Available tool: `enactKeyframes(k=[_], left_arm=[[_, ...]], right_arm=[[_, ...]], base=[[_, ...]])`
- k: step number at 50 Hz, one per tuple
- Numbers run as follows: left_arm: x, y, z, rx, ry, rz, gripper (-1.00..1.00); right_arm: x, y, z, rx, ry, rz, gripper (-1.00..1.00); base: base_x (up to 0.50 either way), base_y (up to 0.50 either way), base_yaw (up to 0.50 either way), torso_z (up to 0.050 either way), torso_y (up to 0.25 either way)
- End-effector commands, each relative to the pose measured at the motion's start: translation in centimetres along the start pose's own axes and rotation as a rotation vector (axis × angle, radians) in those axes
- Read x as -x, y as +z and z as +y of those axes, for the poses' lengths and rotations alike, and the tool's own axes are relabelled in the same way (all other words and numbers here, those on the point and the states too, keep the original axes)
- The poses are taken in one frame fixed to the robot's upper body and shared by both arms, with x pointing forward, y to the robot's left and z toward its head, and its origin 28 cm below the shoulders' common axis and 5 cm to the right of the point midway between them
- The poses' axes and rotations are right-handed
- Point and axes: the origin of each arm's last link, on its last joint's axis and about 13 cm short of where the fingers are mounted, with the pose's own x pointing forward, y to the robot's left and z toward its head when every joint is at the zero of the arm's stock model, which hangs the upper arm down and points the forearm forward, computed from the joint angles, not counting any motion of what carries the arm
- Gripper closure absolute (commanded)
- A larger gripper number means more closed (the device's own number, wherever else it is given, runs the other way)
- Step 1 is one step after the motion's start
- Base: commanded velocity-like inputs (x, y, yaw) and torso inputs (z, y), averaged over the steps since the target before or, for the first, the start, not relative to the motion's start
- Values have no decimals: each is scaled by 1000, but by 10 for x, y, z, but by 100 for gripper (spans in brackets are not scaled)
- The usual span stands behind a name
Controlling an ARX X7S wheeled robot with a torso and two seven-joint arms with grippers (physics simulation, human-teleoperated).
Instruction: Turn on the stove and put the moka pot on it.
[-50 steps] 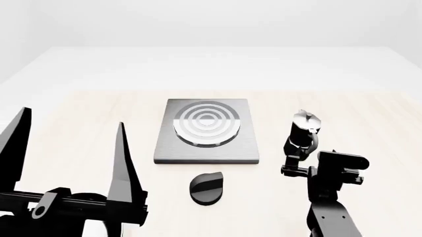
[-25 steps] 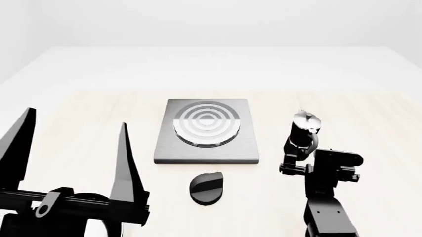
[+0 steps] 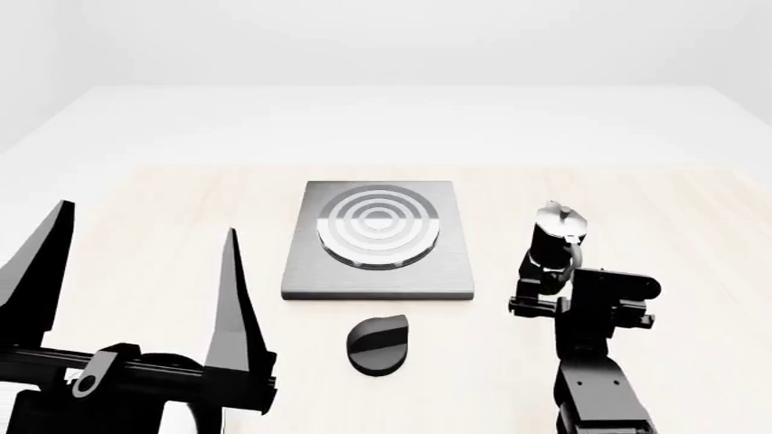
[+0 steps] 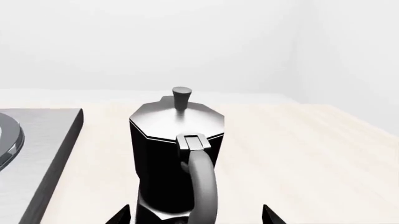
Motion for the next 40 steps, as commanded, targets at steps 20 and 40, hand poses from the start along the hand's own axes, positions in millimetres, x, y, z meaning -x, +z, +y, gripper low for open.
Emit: enactKeyframes(k=[20, 40], left_arm=[[-1, -2, -2, 7, -9, 6, -100], [0, -3, -3, 15, -15, 10, -100]], right_arm=[[-8, -4, 0, 20, -11, 12, -100], [8, 6, 3, -5, 13, -54, 100]], base=[[0, 0, 0, 0, 0], [0, 0, 0, 0, 0]])
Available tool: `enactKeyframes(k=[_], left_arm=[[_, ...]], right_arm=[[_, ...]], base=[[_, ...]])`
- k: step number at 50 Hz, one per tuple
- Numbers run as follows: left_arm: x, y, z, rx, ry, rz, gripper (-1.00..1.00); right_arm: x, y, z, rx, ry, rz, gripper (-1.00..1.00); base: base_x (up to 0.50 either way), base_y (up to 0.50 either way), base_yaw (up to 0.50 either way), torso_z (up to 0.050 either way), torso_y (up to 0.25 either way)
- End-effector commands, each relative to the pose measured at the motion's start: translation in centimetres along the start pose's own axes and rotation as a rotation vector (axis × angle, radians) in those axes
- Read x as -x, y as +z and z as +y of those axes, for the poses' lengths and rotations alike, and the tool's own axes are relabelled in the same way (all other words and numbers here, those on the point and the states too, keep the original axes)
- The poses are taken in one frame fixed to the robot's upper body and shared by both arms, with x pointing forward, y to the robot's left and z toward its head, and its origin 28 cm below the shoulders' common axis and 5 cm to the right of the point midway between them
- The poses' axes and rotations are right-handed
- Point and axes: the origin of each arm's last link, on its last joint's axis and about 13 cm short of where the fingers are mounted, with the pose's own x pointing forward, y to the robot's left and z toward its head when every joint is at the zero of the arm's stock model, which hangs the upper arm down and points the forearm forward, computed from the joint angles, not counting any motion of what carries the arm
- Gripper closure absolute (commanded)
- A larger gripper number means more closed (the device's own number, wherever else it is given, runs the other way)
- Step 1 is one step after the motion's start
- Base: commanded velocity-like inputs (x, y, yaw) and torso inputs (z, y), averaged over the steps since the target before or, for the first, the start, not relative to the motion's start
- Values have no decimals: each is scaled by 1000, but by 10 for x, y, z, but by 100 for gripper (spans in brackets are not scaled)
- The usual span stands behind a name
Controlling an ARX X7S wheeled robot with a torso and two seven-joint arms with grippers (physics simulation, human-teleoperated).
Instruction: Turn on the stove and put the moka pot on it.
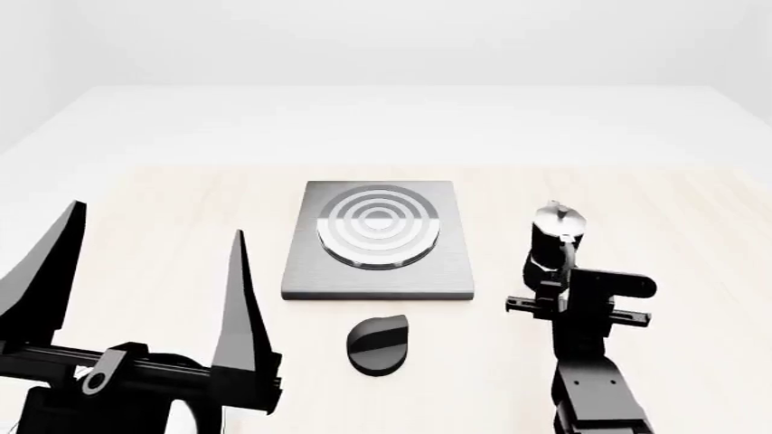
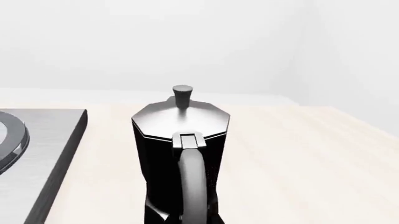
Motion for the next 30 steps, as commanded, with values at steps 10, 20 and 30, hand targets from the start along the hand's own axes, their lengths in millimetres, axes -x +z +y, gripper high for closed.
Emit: enactKeyframes(k=[10, 20, 30], left_arm=[[2, -1, -1, 10, 1, 3, -100], [2, -3, 0, 12, 2, 5, -100], [1, -3, -1, 15, -1, 4, -100]], right_arm=[[-3, 40, 13, 8, 23, -125, 100], [-8, 55, 17, 23, 26, -151, 100], [-25, 67, 21, 1, 26, -205, 100]], base=[[0, 0, 0, 0, 0], [0, 0, 0, 0, 1], [0, 0, 0, 0, 1]])
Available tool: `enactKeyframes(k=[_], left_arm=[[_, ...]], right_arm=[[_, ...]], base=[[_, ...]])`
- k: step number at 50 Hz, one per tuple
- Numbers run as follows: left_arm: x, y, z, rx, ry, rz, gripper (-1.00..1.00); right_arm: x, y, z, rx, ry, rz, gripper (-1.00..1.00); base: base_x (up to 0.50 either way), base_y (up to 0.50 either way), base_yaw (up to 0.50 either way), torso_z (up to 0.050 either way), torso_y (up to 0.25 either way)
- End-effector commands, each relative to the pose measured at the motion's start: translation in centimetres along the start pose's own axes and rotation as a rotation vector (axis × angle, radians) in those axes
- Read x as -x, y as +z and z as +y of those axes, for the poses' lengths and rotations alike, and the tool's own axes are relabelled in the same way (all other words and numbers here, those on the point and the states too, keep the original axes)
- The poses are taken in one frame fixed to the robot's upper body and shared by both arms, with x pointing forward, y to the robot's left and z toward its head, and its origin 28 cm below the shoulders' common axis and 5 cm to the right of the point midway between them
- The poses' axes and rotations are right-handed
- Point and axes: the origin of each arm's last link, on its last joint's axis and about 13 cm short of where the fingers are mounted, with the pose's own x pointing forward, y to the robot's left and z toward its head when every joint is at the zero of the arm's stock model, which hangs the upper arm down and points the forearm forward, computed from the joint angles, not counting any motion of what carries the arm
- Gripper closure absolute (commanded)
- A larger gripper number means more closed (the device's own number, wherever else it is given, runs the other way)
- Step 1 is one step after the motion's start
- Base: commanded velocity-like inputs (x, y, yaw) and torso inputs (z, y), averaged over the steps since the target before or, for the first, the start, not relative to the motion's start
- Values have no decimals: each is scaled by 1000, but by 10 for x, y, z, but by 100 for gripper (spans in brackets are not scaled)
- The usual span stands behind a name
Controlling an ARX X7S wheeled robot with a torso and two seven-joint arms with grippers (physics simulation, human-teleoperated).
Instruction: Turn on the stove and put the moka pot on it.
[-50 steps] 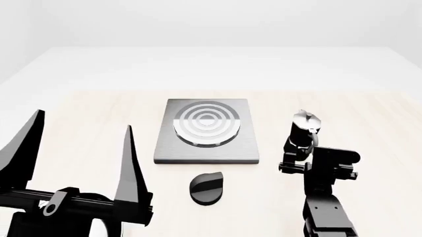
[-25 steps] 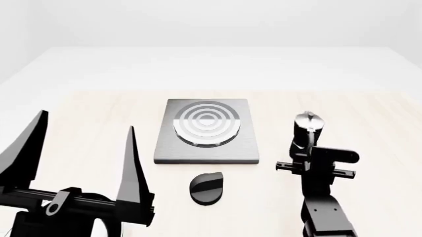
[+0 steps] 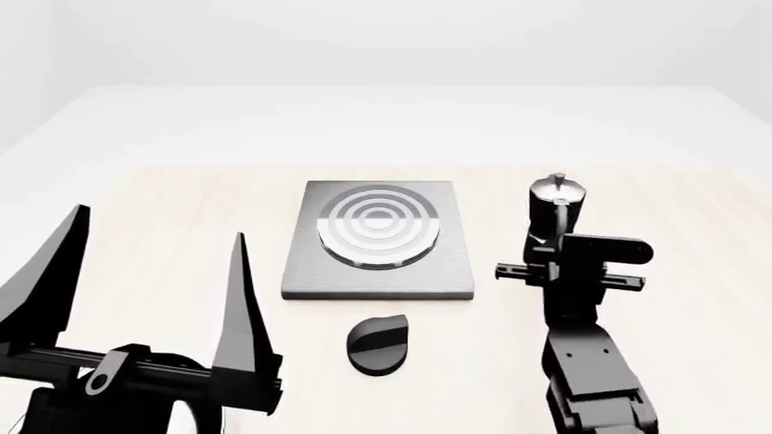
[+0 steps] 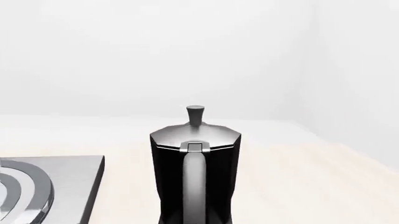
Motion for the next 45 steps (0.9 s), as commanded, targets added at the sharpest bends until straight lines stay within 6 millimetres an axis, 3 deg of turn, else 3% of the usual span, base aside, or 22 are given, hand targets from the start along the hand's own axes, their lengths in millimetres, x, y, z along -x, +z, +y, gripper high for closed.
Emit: enactKeyframes(k=[1, 7, 18, 26, 45], left_arm=[[-1, 0, 0, 2, -3, -1, -100], [-1, 0, 0, 3, -1, -1, -100], [0, -1, 1, 7, 1, 2, -100], [2, -4, 0, 15, 3, 8, -100], [-1, -4, 0, 14, -3, 11, -100]], right_arm=[[-21, 23, 6, 5, 9, -107, 100], [-39, 26, 12, 21, 4, -127, 100], [-51, 52, 26, 64, 20, -185, 100], [-55, 66, 37, 85, 55, -207, 100], [-59, 76, 44, 96, 49, -190, 100]], base=[[0, 0, 0, 0, 0], [0, 0, 0, 0, 2], [0, 0, 0, 0, 1], [0, 0, 0, 0, 1], [0, 0, 0, 0, 2]])
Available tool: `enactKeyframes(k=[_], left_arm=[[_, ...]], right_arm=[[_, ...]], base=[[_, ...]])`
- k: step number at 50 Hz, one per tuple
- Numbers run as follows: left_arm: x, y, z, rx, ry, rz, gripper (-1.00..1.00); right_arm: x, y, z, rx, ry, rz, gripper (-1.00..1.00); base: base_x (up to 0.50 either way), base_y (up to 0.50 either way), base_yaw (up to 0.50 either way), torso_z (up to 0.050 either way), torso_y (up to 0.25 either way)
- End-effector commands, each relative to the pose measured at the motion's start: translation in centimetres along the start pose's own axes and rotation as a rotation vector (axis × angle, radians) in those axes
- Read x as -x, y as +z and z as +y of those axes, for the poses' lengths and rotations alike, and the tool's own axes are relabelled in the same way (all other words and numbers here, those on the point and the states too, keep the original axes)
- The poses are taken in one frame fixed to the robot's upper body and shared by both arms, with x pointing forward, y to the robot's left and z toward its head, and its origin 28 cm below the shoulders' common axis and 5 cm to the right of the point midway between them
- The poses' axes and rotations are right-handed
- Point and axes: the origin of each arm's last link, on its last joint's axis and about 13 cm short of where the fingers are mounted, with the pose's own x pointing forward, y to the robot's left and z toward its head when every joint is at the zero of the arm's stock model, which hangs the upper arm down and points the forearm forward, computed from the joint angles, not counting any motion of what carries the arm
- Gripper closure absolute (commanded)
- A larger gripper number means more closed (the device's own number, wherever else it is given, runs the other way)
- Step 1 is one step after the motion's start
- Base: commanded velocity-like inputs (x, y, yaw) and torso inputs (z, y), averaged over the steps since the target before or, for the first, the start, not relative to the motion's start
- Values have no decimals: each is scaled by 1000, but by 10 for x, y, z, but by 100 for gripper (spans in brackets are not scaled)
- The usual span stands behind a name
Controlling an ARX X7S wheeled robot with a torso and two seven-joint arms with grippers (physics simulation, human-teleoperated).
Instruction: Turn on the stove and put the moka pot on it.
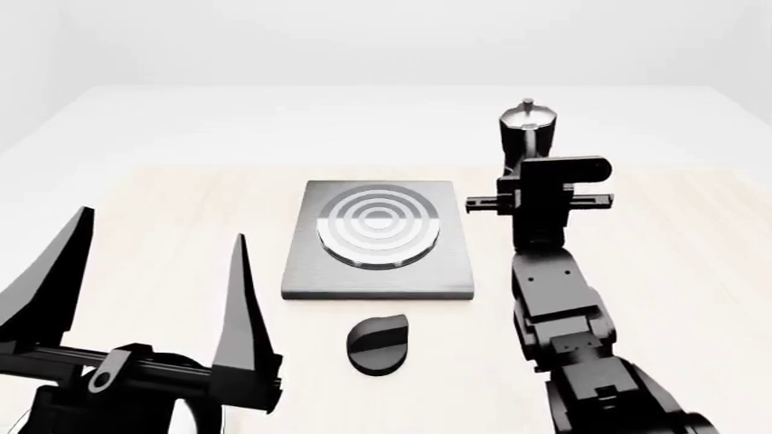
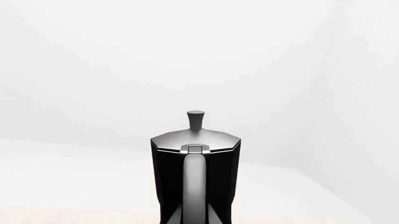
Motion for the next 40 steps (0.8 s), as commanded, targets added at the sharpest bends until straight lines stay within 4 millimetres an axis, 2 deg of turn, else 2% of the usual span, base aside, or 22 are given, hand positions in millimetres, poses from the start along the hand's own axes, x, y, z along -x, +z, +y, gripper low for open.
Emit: enactKeyframes(k=[1, 4, 17, 25, 35, 40], left_arm=[[-1, -1, -1, 2, -5, 5, -100], [-1, -1, -1, 2, -5, 5, -100], [-3, -2, -2, 3, -12, 9, -100], [-1, -3, -1, 6, -8, 12, -100], [0, -4, -2, 9, -7, 16, -100], [0, -5, -2, 10, -8, 16, -100]], right_arm=[[-8, 15, 7, 19, 16, -28, 100], [-7, 14, 8, -11, 9, -25, 100], [-15, 33, 20, -75, 37, -35, 100], [-12, 38, 35, -138, 187, -74, 100], [-5, 34, 43, -182, 307, -106, 100], [-7, 38, 45, -216, 360, -117, 100]], base=[[0, 0, 0, 0, 0], [0, 0, 0, 0, 0], [0, 0, 0, 0, 2], [0, 0, 0, 2, 1], [0, 0, 0, 0, 1], [0, 0, 0, 0, 2]])
